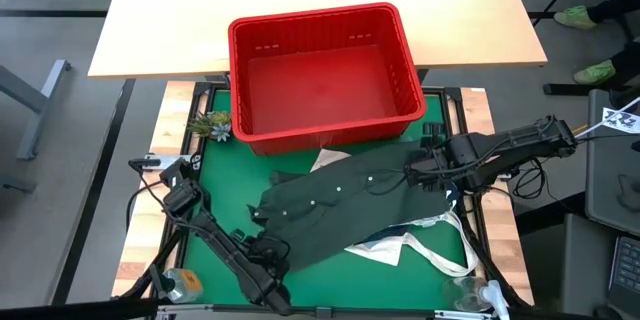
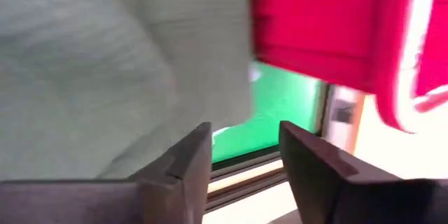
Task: Fold laundry
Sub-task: Fold the patterned white shirt
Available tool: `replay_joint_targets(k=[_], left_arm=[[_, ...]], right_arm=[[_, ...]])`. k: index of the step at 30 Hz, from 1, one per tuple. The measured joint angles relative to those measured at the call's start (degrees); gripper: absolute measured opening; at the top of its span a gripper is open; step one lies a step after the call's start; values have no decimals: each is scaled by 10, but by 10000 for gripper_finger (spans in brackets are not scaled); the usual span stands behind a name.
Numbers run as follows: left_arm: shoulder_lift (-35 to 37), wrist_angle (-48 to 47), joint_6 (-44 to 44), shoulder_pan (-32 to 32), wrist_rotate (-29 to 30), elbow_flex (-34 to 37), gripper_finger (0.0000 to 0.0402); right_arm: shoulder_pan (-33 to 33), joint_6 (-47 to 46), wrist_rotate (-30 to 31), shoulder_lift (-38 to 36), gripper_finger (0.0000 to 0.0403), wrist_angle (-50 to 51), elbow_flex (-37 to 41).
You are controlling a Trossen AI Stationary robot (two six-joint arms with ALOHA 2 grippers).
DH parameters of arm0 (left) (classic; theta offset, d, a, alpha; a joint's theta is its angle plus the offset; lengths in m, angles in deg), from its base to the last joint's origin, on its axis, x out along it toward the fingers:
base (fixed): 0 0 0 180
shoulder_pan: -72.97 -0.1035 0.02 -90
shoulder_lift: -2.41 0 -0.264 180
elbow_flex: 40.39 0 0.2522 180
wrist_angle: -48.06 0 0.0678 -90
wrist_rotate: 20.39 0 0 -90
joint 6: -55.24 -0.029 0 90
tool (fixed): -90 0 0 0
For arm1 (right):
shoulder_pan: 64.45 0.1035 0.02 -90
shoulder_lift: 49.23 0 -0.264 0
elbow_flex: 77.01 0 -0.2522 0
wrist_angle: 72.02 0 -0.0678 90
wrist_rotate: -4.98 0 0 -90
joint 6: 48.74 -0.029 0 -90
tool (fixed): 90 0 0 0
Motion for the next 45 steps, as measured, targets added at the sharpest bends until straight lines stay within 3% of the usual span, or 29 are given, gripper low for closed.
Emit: replay_joint_targets(k=[10, 16, 20, 26, 35, 45], left_arm=[[2, 1, -75, 3, -10, -81, 116], [3, 21, -86, 3, 9, -110, 110], [3, 50, -89, 4, 13, -110, 110], [3, 135, -180, 4, 13, -110, 110], [3, 284, -286, -5, 14, -92, 110], [3, 294, -296, -8, 26, -90, 110]], right_arm=[[0, -42, -260, 0, 186, -2, 0], [9, -127, -343, 0, 182, -3, 0], [50, -137, -344, 0, 182, -5, 0], [140, -175, -331, 0, 182, -50, 0], [269, -188, -209, 35, 182, -98, 0], [316, -226, -124, 130, 182, -85, 0]])
